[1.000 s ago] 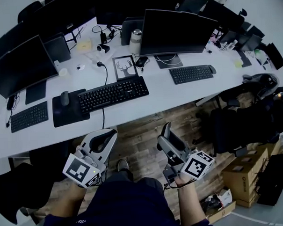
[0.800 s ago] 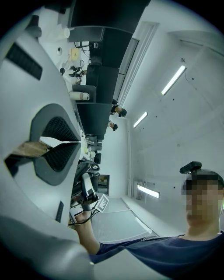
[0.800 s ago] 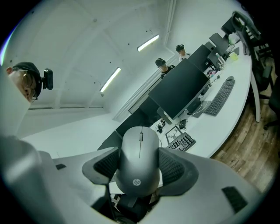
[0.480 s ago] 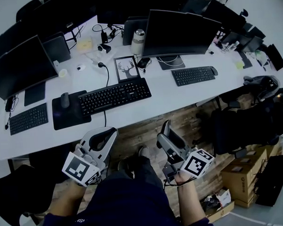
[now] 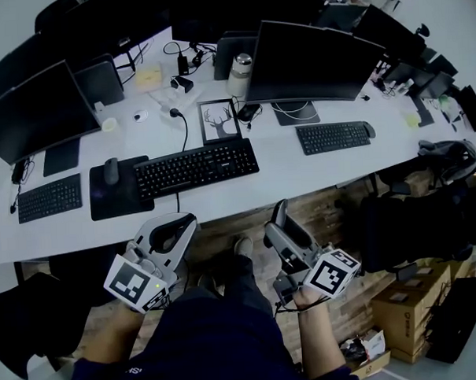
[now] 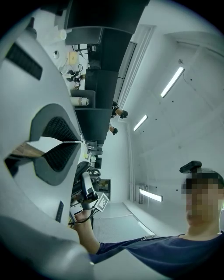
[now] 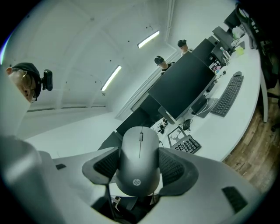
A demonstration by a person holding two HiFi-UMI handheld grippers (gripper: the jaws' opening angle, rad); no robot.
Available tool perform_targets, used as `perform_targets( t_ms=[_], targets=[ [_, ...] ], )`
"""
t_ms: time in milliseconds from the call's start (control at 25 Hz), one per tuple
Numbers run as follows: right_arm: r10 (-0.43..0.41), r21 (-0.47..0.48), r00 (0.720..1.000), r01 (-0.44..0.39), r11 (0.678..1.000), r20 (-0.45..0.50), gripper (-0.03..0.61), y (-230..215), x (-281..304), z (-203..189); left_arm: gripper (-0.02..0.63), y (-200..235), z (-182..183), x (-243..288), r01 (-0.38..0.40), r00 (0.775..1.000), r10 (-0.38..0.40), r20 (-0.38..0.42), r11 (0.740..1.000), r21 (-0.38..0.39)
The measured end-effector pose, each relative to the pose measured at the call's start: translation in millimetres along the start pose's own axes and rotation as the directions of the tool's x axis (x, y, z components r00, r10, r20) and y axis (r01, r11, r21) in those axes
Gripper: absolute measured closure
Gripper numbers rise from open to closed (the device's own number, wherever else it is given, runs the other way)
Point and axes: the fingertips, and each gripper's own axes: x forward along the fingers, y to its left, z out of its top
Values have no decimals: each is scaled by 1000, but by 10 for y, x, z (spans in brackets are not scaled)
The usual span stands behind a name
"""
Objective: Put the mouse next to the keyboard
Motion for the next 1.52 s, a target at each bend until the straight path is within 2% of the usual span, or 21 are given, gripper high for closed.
perform_targets(
  t_ms=[760,1520],
  targets=[
    [59,52,994,-54,997,-95,290,-974,426,750,575,271,5,1202,-84,995,83,-55,996,-15],
    [116,89,975,-101,991,-188,290,-1790,829,1337,575,553,-78,2106,-197,974,192,-118,980,-33]
  ],
)
